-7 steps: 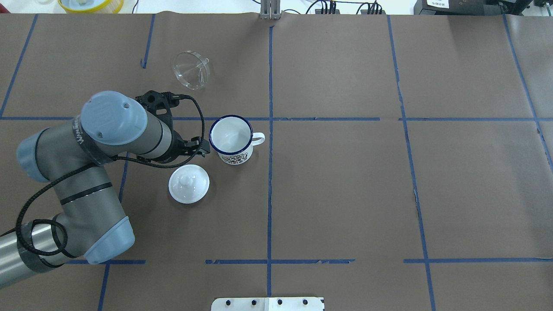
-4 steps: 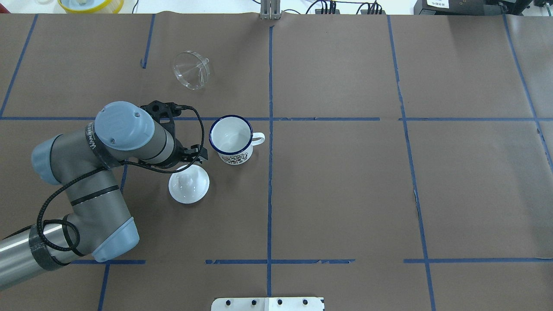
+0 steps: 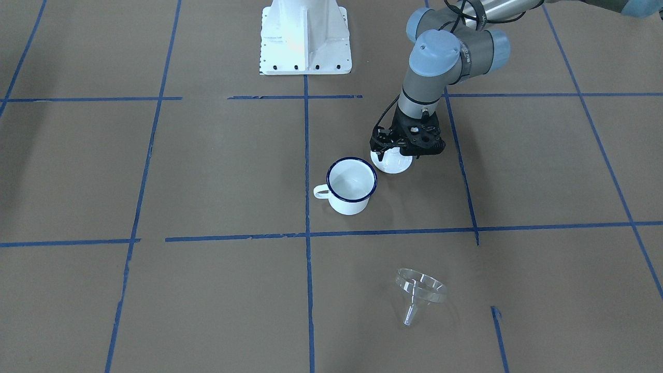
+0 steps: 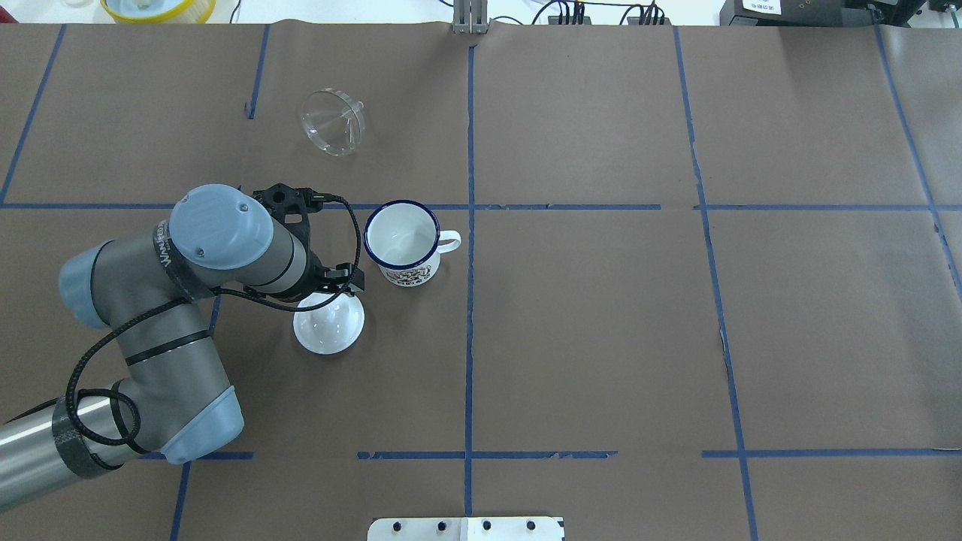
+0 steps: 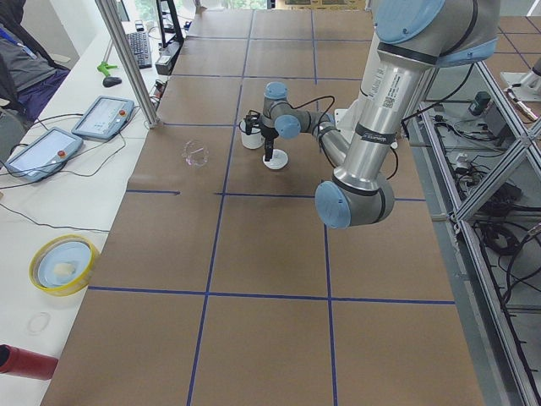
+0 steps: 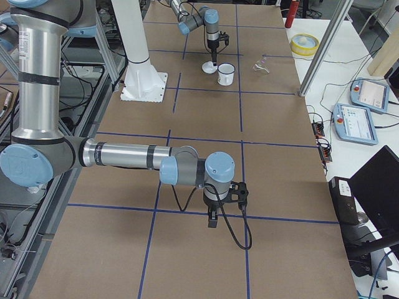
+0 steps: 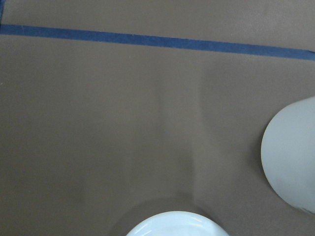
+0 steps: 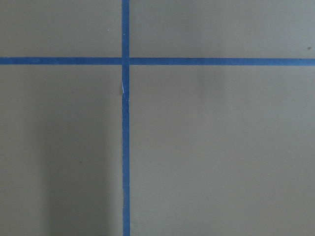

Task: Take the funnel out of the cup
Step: 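Lower the left gripper and grasp the white lid beside the mug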

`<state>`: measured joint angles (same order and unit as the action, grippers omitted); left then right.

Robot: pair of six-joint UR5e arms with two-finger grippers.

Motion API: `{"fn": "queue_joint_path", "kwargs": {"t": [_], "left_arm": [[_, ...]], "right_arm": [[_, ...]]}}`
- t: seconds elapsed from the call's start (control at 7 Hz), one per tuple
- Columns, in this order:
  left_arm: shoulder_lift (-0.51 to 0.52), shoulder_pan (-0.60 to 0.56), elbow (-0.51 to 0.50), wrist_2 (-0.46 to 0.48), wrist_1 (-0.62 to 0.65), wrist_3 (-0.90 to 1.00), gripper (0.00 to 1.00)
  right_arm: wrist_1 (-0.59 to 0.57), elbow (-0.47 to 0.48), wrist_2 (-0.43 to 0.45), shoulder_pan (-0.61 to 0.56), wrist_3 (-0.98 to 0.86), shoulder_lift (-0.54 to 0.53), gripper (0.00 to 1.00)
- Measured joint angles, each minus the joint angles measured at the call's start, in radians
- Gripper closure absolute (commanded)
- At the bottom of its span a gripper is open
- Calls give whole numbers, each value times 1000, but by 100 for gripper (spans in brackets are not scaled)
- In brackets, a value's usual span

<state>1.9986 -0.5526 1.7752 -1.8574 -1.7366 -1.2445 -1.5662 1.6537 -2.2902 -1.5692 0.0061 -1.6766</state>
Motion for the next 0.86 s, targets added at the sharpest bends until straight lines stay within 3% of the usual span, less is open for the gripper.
{"fn": "queue_joint_path", "kwargs": {"t": [0.43,0.86], "left_arm": [[-1,17,0,-26,1,-5,36],[-4,18,10,-26,14,-7,36]], "right_arm": [[0,0,0,0,0,0,0],[0,0,0,0,0,0,0]]}}
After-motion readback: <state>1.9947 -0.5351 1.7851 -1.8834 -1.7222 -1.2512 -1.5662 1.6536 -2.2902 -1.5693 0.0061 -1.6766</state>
